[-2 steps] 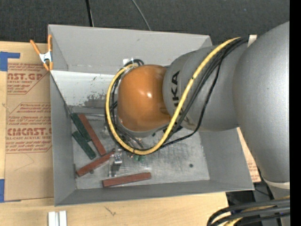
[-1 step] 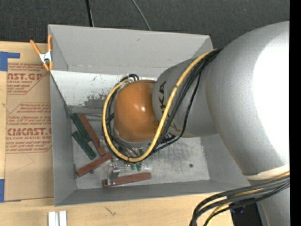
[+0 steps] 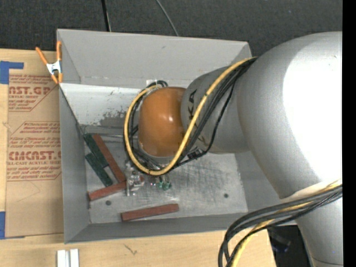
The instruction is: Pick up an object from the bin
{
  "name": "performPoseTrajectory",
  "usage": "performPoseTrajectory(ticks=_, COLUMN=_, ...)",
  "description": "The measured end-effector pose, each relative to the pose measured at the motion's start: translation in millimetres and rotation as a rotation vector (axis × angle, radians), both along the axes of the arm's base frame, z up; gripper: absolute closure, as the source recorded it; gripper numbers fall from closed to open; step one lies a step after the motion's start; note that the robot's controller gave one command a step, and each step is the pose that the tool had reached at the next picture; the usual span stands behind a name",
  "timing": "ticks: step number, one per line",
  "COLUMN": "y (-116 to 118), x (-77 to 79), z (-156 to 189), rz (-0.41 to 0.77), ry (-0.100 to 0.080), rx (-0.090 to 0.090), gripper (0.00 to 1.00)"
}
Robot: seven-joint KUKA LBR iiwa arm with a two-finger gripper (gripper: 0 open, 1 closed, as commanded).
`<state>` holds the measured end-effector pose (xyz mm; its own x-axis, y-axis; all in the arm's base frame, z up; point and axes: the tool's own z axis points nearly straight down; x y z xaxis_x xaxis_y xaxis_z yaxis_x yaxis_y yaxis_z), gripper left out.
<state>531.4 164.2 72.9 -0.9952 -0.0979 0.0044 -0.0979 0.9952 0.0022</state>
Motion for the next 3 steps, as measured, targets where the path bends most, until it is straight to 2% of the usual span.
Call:
performPoseTrajectory(ticks=1, y=0, x=0.0, z=0, rz=0.0, ry=0.0, rx=0.0, gripper=1.0)
performPoseTrajectory(ticks=2, y=26, x=23.0, z=83, rz=0.109, ry=-0.002, rx=-0.001, gripper=1.0)
performPoseTrajectory(ticks=3, y=26, x=23.0, z=83, rz=0.109, ry=-0.002, rx=-0.001, gripper=1.0)
